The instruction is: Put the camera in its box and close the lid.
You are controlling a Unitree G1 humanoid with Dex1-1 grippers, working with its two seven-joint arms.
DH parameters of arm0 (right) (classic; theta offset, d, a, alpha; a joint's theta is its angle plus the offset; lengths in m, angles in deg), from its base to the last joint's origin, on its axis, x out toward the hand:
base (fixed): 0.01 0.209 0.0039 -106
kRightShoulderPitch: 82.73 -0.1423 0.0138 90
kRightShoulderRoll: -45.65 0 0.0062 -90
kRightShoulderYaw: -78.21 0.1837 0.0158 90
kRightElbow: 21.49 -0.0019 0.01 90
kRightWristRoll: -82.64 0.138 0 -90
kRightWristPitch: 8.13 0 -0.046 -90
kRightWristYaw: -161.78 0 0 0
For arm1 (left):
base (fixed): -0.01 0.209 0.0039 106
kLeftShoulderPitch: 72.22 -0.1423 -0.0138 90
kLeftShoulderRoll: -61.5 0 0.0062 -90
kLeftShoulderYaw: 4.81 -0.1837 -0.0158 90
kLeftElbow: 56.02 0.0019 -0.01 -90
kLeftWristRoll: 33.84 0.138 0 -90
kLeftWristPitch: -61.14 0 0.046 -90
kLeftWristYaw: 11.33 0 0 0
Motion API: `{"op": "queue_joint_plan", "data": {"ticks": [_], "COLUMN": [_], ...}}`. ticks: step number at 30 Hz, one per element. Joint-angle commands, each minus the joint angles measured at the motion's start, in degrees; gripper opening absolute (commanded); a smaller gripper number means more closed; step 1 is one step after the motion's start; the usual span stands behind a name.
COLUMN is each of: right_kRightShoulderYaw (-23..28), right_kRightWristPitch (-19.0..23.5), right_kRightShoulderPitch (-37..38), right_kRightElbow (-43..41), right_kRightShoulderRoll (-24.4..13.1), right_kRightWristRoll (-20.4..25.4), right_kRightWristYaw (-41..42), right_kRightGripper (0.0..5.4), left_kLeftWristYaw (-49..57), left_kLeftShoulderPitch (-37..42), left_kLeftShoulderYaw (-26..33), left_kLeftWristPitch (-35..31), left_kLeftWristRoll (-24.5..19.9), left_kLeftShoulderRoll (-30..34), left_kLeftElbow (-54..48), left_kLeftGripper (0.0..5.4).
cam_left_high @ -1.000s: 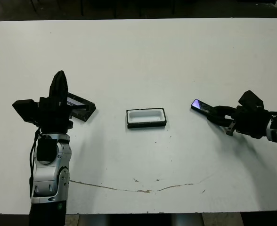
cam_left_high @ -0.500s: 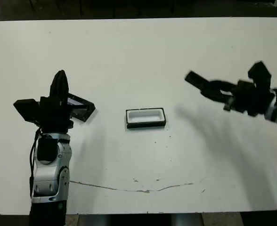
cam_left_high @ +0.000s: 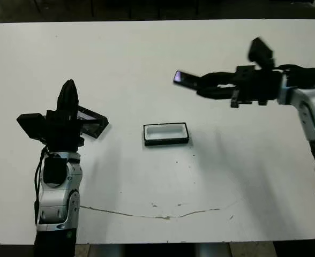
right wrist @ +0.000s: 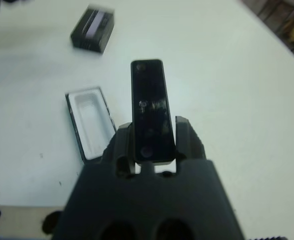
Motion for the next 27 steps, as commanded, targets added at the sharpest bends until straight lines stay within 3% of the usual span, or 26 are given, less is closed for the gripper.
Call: {"op": "queue_joint_plan", "data": {"ticks": [1,9,27], "right_kRightShoulderYaw": [-3.3,-8.6,-11.2], "right_kRightWristPitch": [1.0,-3.0,-3.5], "right_kRightShoulderPitch": [-1.8,-2.5,-1.1], "right_kRightElbow": [0.3,-0.5,-0.4], "right_kRightShoulderRoll": [0.9,2.0,4.8], "right_kRightWristRoll": [-2.8,-8.2,-10.0], "right_kRightWristYaw": [1.2,4.0,8.9], "right_kRightGripper": [0.69,0.69,0.69], "left_kLeftWristYaw": [0.3,0.3,1.0], "left_kLeftShoulderPitch": [-0.8,-1.1,-1.8], "left_kLeftShoulderYaw": [0.0,-0.2,-1.0], "left_kLeftWristPitch": [0.0,1.2,1.4], "left_kLeftWristRoll": [0.5,1.7,2.2], "left_kLeftShoulderRoll": [0.2,0.3,-0.4], "left_kLeftElbow": [1.1,1.4,1.5], "left_kLeftGripper": [0.0,0.0,0.0]}}
